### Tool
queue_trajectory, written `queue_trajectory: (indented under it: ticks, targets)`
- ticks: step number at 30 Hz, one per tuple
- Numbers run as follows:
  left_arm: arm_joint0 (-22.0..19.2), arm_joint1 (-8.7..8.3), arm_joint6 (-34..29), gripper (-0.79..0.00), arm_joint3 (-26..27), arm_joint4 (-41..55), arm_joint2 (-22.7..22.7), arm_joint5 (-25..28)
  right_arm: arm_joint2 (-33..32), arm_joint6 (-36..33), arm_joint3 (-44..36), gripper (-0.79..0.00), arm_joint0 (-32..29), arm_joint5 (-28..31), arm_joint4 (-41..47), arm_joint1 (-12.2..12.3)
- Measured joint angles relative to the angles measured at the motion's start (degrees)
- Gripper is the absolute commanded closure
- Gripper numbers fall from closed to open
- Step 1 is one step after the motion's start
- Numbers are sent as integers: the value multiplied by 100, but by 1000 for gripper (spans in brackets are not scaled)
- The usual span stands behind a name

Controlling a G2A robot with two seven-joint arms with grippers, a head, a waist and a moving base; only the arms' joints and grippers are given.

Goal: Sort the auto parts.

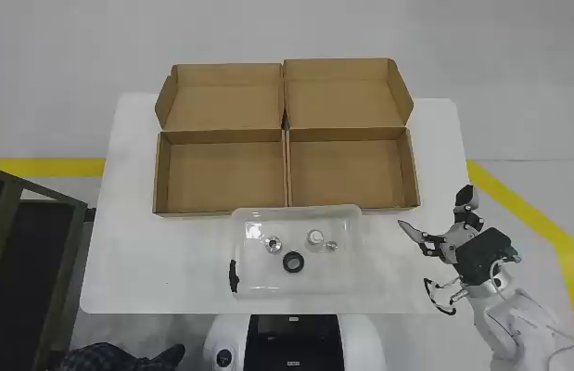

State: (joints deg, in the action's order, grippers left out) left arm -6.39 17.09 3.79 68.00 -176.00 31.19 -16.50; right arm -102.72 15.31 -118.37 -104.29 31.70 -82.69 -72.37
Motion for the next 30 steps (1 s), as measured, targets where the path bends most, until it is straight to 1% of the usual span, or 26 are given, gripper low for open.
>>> queue_trajectory:
  ticks: [16, 19, 23, 30]
  targets:
    - [0, 0, 0, -785, 0, 0, 0, 0, 2, -75, -58, -785, 12, 36, -93, 13]
    - [0, 0, 0, -785, 0, 0, 0, 0, 55, -201, -136, -785, 24, 156, -345, 37]
    - [0, 0, 0, -785, 0, 0, 0, 0, 213, -236, -173, -785, 4, 426, -413, 64]
    - [0, 0, 0, -785, 0, 0, 0, 0, 760, -410, -261, -785, 274, 1082, -426, 116]
